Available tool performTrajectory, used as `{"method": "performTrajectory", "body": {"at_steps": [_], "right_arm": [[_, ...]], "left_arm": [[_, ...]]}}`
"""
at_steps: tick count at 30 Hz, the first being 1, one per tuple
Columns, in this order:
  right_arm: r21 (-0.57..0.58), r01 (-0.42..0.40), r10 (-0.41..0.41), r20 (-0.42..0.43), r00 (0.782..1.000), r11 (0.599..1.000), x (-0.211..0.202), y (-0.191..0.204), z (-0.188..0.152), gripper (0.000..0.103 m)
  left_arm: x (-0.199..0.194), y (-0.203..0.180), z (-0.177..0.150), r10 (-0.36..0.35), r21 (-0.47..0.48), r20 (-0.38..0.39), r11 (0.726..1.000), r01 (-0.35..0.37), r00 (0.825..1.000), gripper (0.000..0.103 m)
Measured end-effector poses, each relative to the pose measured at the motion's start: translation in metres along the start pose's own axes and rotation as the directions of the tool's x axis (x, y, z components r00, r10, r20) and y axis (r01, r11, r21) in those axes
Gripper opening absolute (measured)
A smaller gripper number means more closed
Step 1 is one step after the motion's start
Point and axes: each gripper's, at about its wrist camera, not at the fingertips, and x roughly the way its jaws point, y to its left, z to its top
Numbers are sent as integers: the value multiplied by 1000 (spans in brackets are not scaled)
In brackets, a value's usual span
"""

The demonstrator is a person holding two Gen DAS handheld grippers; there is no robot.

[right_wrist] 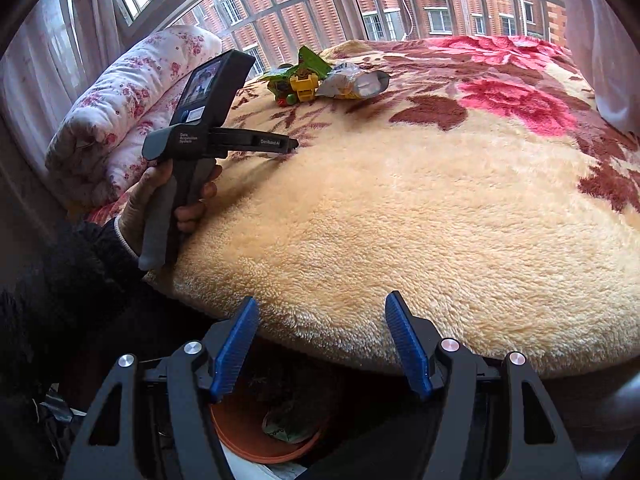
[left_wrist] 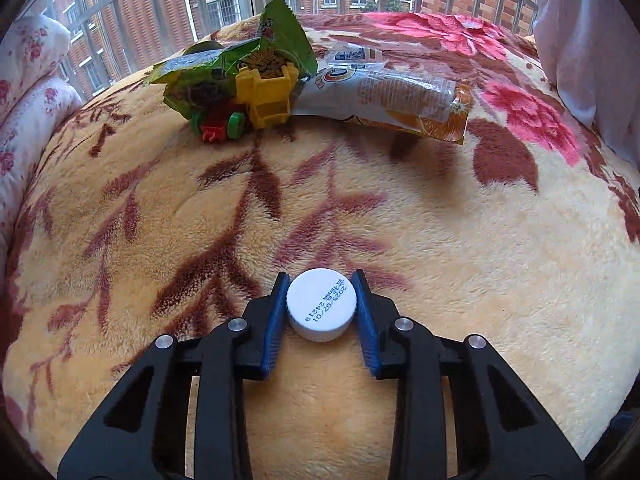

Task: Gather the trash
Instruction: 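Grasp the white bottle cap with the left gripper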

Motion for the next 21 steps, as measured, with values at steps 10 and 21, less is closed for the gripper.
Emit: {"method": "performTrajectory", "body": {"at_steps": [10,21], "right_arm": [[-142,26,-23,18,1000,990,10,8,88,68],[-304,31,-63,-96,993,952,92,34,221,68]], "left_arm": [[-54,36,-28,134,-9,80,991,-134,988,31],[-34,76,-41,137,-102,55,986,-131,989,31]]}}
